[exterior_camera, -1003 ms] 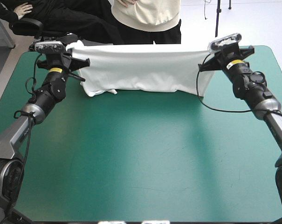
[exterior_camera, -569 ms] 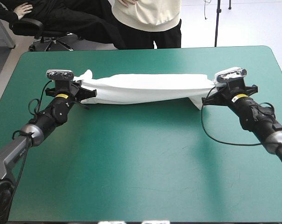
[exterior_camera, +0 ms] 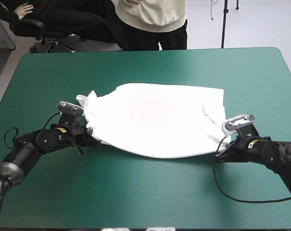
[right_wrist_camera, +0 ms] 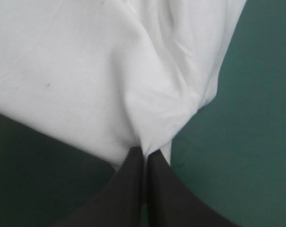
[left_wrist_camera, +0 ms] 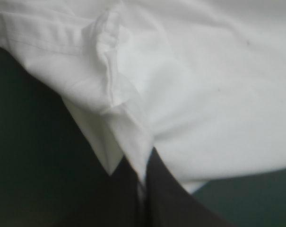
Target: Fold the cloth
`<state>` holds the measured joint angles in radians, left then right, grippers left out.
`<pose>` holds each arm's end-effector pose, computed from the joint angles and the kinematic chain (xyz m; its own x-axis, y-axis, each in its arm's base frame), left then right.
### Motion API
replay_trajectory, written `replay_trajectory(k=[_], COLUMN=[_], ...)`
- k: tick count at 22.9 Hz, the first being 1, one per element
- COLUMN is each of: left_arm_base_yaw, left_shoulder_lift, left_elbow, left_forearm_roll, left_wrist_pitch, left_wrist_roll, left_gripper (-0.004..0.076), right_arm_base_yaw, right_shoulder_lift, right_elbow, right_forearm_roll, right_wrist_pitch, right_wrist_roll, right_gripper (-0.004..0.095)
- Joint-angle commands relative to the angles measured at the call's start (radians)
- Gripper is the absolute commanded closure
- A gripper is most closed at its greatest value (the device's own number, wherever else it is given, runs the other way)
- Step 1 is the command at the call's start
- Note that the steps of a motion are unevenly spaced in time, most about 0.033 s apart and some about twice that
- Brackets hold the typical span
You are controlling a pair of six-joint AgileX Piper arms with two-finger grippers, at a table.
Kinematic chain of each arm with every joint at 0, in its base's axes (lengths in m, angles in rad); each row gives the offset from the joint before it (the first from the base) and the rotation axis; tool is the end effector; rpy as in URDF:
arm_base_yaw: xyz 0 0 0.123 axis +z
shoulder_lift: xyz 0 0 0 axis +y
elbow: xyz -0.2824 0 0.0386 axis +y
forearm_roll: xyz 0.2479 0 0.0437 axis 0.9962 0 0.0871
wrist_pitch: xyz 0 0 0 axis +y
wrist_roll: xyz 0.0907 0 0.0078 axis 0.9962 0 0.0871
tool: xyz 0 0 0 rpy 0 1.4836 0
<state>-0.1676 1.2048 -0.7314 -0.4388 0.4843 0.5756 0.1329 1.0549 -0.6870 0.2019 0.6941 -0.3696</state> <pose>0.2293 -0.0571 0.2604 -0.6626 0.2920 -0.6897 0.4219 0.9064 -0.0216 0.1894 0.0371 0.2650 -0.7529 -0.3127 -0.5790 -0.3719 0.9281 -0.0177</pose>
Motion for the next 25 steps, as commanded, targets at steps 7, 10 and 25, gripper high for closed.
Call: replay_trajectory(k=[7,10,25], left_arm_base_yaw=[-0.003,-0.003,-0.003], left_shoulder_lift=[-0.039,-0.039,-0.050], left_elbow=[0.076,0.076,0.060], left_forearm_roll=[0.168,0.165,0.040], left_wrist_pitch=[0.240,0.262,0.318], left_wrist_roll=[-0.171,-0.178,-0.068], left_gripper=[0.0741,0.0741,0.0377], right_arm_base_yaw=[0.000,0.000,0.000], right_shoulder_lift=[-0.026,-0.026,-0.094], right_elbow=[0.067,0.069,0.015], right_forearm_roll=[0.005,0.026,0.036], right_wrist_pitch=[0.176,0.177,0.150], right_wrist_roll=[0.008,0.008,0.000], right_gripper=[0.0925,0.0925,0.0393])
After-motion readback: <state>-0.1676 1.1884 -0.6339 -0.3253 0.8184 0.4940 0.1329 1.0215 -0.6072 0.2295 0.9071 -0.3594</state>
